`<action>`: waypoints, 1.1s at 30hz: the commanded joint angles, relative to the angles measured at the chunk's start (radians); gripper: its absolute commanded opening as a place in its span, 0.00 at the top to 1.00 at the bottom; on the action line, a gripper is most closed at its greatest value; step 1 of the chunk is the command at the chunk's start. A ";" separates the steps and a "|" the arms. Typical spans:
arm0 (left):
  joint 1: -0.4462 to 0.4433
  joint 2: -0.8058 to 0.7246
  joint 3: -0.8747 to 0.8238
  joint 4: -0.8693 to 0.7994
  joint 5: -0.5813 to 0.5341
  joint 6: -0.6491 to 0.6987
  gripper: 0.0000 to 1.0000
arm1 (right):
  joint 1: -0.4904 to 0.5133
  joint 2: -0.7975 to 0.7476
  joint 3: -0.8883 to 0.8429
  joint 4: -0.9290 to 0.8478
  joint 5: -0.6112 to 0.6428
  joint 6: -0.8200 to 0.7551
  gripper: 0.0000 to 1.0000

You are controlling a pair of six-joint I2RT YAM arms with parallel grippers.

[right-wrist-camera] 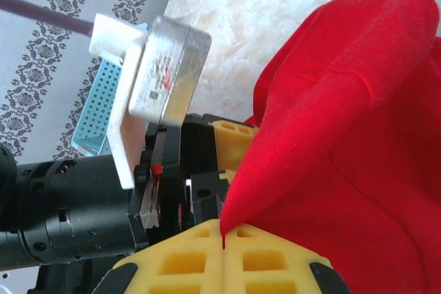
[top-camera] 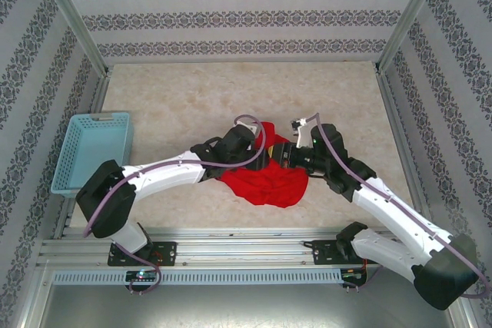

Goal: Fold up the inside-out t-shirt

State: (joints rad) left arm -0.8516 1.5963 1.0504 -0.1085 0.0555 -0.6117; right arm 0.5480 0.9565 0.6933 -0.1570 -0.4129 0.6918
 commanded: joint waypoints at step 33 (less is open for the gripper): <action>-0.030 0.102 0.092 0.023 0.038 0.146 0.55 | -0.101 -0.035 -0.079 0.055 -0.029 0.059 1.00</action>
State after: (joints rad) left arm -0.8684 1.6558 1.0870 -0.0563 0.0666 -0.5148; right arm 0.4534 0.9592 0.6304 -0.1360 -0.4118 0.7357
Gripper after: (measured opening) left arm 0.427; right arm 0.060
